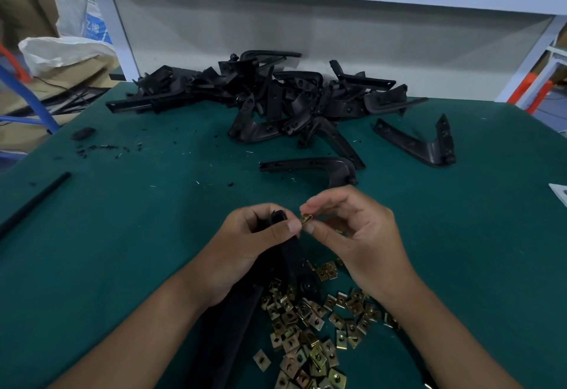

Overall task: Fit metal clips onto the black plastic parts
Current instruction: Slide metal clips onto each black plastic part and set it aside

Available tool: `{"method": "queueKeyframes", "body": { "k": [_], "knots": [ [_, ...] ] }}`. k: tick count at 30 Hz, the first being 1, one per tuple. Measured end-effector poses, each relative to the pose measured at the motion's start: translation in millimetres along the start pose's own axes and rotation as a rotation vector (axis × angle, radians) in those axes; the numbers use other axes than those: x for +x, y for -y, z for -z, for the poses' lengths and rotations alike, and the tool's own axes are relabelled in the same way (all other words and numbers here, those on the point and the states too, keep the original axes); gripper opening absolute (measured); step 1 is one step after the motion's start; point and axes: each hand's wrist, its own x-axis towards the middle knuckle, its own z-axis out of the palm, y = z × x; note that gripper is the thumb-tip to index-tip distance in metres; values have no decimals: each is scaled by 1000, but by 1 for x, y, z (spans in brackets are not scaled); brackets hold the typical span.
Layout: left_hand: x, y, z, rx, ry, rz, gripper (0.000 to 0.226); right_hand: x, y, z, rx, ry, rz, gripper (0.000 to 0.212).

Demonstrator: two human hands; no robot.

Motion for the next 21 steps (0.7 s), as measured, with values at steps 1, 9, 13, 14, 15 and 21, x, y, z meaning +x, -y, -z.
{"method": "queueKeyframes", "body": {
  "k": [1,9,13,14,15,21],
  "knots": [
    [0,1,1,-12,3,9,23,0,0,0,-15,2,-8,25],
    [2,2,7,-131,98,53,34,2,6,1,64,28,-245,20],
    [1,3,8,-128,122,52,19,2,6,3,254,69,-449,24],
    [2,3,8,-143,125,62,17,3,7,4,313,61,-480,24],
    [2,3,8,-160,122,71,16,4,7,4,364,49,-502,23],
    [3,4,9,-236,95,55,26,5,8,8,470,16,-539,9]
  ]
}}
